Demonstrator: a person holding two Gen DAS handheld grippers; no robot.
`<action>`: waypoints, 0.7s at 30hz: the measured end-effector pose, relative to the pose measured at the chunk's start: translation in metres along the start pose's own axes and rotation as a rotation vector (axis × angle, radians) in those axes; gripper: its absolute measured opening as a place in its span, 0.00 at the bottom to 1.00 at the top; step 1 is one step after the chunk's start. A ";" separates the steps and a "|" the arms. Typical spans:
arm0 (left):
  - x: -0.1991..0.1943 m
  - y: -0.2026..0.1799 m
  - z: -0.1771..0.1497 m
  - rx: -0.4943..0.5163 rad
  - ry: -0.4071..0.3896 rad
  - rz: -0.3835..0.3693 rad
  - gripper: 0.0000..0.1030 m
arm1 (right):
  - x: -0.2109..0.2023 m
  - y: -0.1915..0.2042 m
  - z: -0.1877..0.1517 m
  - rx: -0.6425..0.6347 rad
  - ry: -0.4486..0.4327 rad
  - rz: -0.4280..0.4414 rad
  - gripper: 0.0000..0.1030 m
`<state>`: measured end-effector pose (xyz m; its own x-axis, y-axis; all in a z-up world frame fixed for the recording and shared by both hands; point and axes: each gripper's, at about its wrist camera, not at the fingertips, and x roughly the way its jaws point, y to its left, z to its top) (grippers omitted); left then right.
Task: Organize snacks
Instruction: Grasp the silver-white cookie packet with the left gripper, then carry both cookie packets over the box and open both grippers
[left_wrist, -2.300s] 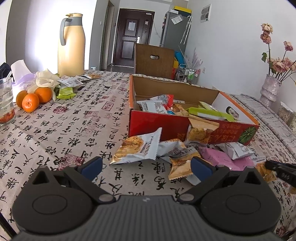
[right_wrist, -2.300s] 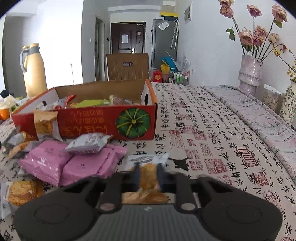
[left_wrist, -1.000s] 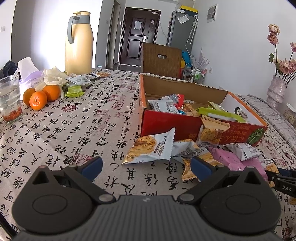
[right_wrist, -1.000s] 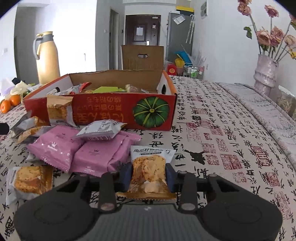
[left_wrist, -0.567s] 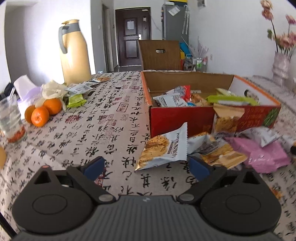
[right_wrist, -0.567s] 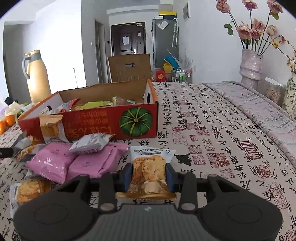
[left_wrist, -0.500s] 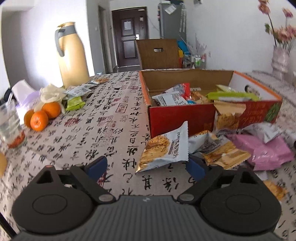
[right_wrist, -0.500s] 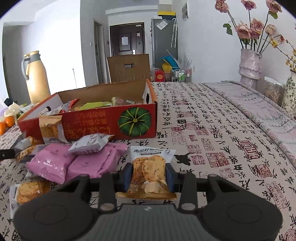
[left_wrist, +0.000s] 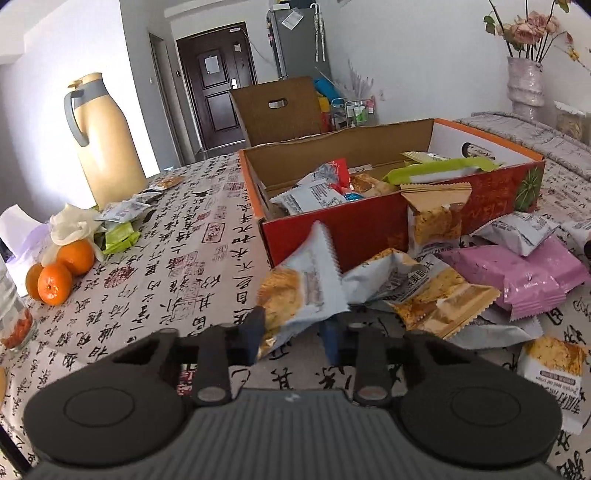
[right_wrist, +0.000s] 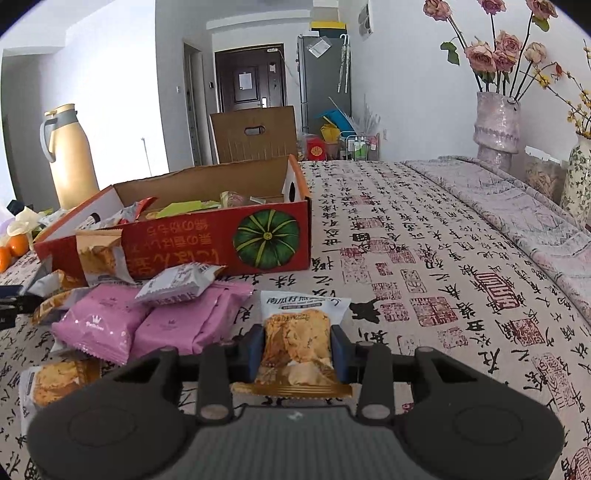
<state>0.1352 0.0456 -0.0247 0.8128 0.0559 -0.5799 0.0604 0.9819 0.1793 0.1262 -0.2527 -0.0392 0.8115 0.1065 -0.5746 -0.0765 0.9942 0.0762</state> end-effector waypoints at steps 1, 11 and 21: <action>-0.001 0.001 0.000 -0.003 -0.003 0.002 0.26 | 0.000 0.000 0.000 0.000 0.001 0.001 0.36; -0.028 0.012 -0.001 -0.084 -0.089 0.001 0.13 | -0.003 0.000 -0.001 0.005 -0.005 -0.003 0.36; -0.060 0.006 0.012 -0.122 -0.180 -0.070 0.13 | -0.011 0.005 0.005 0.000 -0.037 0.006 0.36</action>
<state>0.0938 0.0457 0.0209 0.8999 -0.0352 -0.4347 0.0583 0.9975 0.0399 0.1198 -0.2490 -0.0282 0.8318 0.1116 -0.5438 -0.0816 0.9935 0.0791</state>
